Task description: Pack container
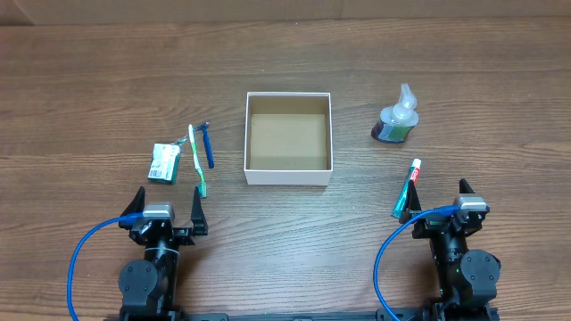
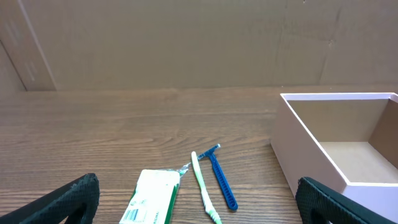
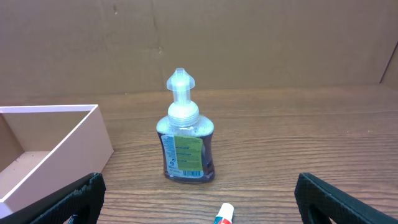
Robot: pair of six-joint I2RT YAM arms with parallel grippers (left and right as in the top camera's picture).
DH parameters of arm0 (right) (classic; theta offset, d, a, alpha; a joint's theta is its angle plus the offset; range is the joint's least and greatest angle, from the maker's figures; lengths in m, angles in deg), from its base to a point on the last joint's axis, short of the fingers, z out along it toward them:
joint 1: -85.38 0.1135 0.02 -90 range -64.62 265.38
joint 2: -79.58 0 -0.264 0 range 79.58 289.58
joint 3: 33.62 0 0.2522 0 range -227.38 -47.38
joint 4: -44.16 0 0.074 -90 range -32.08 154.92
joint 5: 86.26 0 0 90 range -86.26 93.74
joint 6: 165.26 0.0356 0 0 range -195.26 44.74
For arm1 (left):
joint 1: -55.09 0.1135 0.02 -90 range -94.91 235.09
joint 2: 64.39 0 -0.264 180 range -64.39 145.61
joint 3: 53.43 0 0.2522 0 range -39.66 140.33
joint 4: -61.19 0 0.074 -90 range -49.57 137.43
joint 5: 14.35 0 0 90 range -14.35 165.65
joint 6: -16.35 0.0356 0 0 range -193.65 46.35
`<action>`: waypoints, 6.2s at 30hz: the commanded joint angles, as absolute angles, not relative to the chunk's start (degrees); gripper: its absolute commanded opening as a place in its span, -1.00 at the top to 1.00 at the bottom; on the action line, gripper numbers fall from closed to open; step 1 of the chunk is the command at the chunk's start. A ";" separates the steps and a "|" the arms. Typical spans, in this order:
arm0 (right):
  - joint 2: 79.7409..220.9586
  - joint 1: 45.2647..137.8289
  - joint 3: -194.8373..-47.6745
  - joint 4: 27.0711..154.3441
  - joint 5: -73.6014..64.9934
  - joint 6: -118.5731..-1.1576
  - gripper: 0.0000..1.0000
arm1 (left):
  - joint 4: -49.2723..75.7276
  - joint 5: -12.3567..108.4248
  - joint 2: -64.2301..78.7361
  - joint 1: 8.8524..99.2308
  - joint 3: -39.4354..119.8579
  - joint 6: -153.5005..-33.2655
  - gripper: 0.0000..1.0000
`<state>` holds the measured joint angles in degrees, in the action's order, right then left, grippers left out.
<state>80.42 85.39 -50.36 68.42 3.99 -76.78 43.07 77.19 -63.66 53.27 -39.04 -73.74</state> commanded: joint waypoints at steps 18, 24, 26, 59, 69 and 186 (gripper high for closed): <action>79.76 85.35 -50.28 68.14 4.21 -77.02 -1.00 | 43.23 77.52 -64.14 53.62 -39.39 -74.51 -1.00; 79.76 85.35 -50.28 68.14 4.21 -77.02 -1.00 | 43.23 77.52 -64.14 53.62 -39.39 -74.51 -1.00; 79.76 85.35 -50.28 68.14 4.21 -77.02 -1.00 | 43.23 77.52 -64.14 53.62 -39.39 -74.51 -1.00; 90.19 85.35 -63.72 59.14 -20.27 -61.75 -1.00 | 43.23 77.52 -64.14 53.62 -39.39 -74.51 -1.00; 147.34 85.35 -122.27 97.04 -16.18 -68.37 -1.00 | 43.23 77.52 -64.14 53.62 -39.39 -74.51 -1.00; 185.97 86.07 -137.11 103.90 -5.32 -79.49 0.52 | 43.23 77.52 -64.14 53.62 -39.39 -74.51 -1.00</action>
<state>187.34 85.90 -135.74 104.90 -4.42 -79.73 43.05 77.21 -63.64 53.27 -39.20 -73.74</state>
